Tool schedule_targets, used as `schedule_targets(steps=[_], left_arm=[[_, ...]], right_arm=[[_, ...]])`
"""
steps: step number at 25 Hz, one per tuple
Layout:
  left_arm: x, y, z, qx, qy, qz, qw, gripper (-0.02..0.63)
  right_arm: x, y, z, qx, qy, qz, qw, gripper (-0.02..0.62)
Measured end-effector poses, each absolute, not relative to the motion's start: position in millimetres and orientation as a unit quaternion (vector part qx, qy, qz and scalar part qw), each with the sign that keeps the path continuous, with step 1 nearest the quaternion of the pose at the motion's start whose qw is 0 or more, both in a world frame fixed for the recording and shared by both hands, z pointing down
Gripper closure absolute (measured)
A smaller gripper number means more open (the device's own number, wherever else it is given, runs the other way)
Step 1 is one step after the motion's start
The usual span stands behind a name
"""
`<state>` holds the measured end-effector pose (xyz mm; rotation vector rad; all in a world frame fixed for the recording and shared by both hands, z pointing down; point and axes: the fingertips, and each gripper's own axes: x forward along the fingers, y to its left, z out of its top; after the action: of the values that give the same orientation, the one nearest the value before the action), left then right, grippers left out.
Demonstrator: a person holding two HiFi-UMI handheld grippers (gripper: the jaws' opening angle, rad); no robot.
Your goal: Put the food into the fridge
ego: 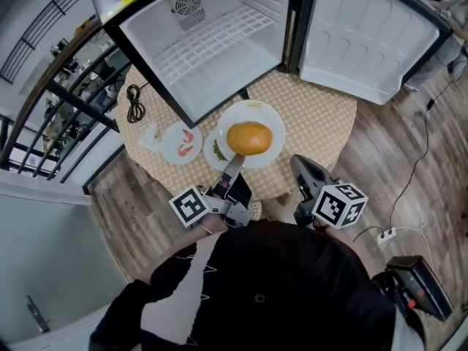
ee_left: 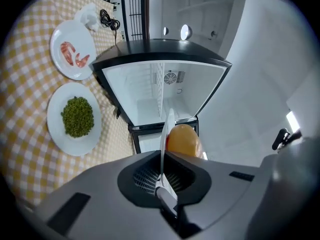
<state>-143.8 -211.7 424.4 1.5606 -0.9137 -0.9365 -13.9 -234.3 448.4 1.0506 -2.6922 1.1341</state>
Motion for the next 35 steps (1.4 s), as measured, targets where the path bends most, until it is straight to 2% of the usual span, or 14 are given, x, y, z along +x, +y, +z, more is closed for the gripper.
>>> schedule_targets(steps=[7, 23, 35], left_arm=[[-150.9, -261.3, 422.6, 0.663, -0.343, -0.376, 0.55, 0.589], [-161.6, -312.1, 448.9, 0.633, -0.333, -0.396, 0.576, 0.589], [-196.0, -369.3, 447.6, 0.598, -0.404, -0.44, 0.534, 0.588]], right_arm=[[-41.2, -265.2, 437.3, 0.349, -0.87, 0.348, 0.015, 0.58], [-68.1, -299.0, 458.3, 0.347, -0.861, 0.364, 0.073, 0.58], [-96.1, -355.9, 459.3, 0.275, -0.874, 0.387, 0.103, 0.58]])
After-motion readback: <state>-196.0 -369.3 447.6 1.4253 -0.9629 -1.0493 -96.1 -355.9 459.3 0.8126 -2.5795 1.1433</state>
